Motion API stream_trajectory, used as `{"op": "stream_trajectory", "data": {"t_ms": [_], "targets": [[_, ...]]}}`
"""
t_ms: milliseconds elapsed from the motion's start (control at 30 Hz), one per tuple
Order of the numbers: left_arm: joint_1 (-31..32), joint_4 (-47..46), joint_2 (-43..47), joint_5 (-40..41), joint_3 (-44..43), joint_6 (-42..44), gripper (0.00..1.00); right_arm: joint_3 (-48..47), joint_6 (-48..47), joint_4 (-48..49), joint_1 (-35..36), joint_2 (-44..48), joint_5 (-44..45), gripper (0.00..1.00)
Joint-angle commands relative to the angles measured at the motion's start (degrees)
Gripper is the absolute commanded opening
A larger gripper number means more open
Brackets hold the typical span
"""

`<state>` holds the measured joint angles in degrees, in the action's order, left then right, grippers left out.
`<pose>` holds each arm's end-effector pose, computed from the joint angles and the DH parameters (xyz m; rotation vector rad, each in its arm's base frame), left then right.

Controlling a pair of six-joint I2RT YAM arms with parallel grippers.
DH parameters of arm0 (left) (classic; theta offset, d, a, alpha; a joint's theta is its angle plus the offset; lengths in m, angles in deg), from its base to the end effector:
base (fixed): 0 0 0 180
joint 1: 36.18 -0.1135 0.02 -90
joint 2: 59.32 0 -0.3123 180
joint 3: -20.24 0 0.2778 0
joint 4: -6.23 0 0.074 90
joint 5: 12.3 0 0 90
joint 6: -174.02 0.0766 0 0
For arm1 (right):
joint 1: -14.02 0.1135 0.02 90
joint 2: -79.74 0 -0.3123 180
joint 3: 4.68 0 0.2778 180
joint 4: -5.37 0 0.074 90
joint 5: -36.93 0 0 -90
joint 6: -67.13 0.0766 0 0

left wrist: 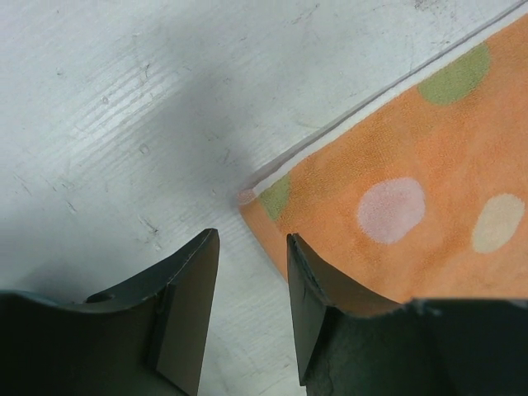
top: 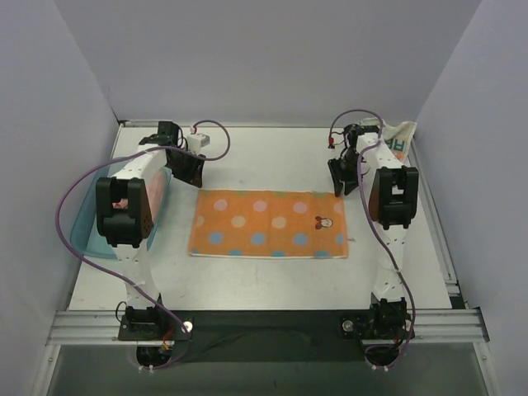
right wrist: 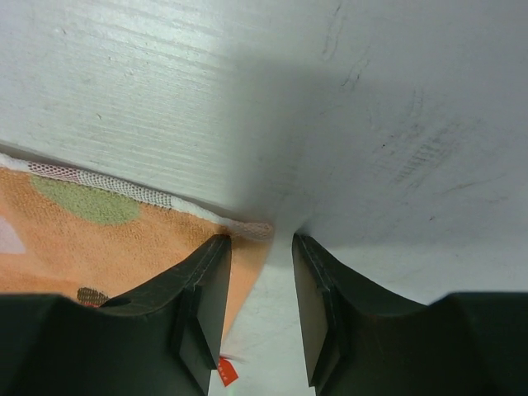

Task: Roll the towels
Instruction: Fold the towel

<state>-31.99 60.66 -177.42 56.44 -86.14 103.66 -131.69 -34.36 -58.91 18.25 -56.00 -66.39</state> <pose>0.4945 -0.0641 0.1996 0.6504 2.5731 -0.4179 0.5588 0.0590 0.1472 -0.4338 2.7833 0.3016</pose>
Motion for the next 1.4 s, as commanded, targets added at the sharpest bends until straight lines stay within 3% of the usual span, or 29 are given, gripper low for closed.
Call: {"op": "stream_trajectory", "data": {"t_ms": [0, 133, 433, 733, 867, 967, 1133, 1367], "targets": [[0.03, -2.40, -0.81, -0.28, -1.89, -0.30, 0.49, -1.12, 1.55, -2.07, 1.48, -1.37, 0.31, 0.36], [0.12, -2.40, -1.69, -0.63, -2.24, -0.74, 0.50, -0.77, 1.47, -2.07, 1.66, -1.63, 0.40, 0.31], [0.21, -3.19, -4.06, -0.89, -1.28, -0.92, 0.54, -0.42, 0.85, -2.15, 1.75, -1.54, 0.05, 0.00], [0.91, -4.25, -6.79, -1.50, -2.77, -0.57, 0.53, -1.30, 0.68, -2.15, 1.66, -1.81, 0.40, 0.00], [0.91, -4.34, -7.23, -3.53, -2.25, -1.00, 0.35, -2.70, 0.94, -2.15, 1.22, -2.33, 0.75, 0.00], [0.91, -4.34, -7.14, -4.23, -1.81, -0.92, 0.27, -3.67, 1.03, -2.24, 0.78, -2.68, 0.84, 0.00], [0.91, -4.34, -6.70, -3.62, -2.85, -0.57, 0.01, -4.63, 1.38, -2.07, 0.34, -2.34, 0.23, 0.00], [0.30, -4.34, -4.51, -4.50, -6.11, -1.45, 0.00, -9.73, 2.08, -2.07, -0.89, -1.11, -1.18, 0.00]]}}
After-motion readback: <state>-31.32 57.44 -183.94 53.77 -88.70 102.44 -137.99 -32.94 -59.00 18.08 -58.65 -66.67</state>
